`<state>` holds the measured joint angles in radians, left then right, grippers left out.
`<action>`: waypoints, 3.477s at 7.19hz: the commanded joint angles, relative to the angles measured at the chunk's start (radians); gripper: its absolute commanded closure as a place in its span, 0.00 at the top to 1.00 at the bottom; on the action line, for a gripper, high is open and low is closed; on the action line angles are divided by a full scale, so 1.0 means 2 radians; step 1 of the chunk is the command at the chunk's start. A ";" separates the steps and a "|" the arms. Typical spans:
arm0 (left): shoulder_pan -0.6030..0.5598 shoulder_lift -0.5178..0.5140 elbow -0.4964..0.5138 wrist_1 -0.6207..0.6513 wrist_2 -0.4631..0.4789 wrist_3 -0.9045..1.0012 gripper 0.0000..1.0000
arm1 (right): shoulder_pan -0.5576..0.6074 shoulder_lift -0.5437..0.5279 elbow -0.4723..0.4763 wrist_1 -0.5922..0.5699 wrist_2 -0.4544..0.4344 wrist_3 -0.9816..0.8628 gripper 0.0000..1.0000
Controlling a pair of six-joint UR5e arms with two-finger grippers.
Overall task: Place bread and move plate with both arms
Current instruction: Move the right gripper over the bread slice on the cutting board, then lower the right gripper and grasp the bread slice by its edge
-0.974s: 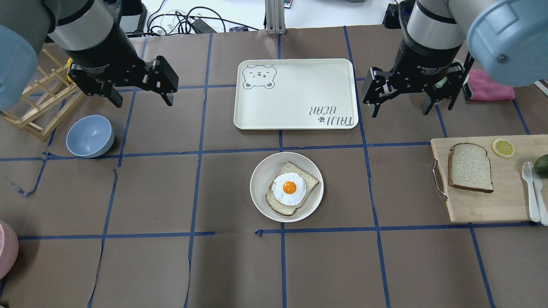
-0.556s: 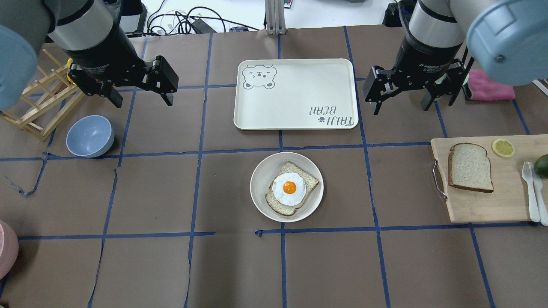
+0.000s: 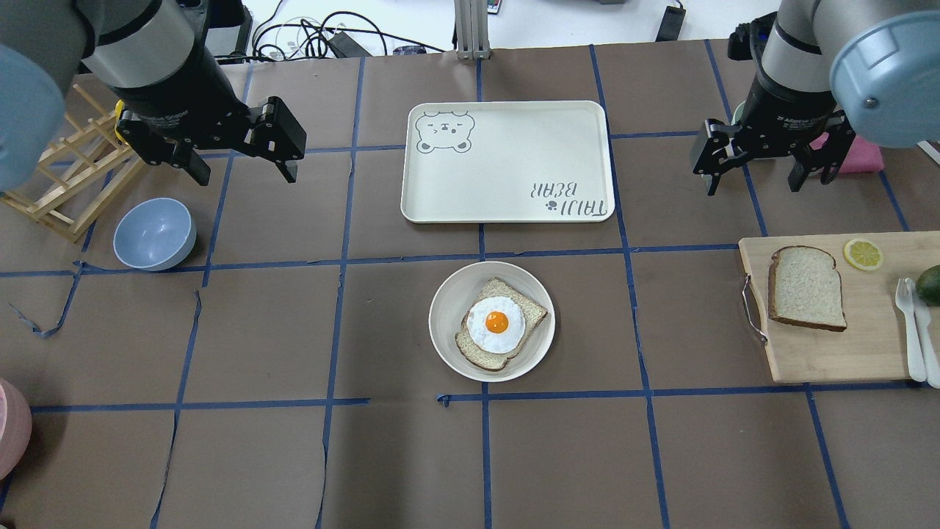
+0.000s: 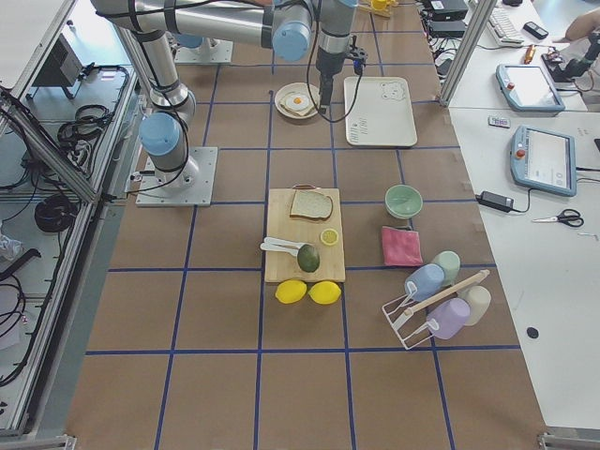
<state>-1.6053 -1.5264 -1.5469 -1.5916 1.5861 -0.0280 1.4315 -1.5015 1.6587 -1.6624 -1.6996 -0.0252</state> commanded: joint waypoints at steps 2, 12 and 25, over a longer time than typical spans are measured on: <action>0.000 -0.001 0.000 0.000 -0.001 0.000 1.00 | -0.075 0.038 0.046 -0.064 -0.005 -0.003 0.88; 0.000 0.001 0.000 0.000 -0.001 -0.001 1.00 | -0.113 0.149 0.104 -0.196 -0.036 0.122 0.70; 0.000 0.000 0.000 0.000 -0.001 0.000 1.00 | -0.110 0.115 0.104 -0.191 -0.038 0.153 0.00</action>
<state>-1.6046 -1.5262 -1.5470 -1.5914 1.5846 -0.0275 1.2079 -1.2275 1.8690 -2.0589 -1.7729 0.2794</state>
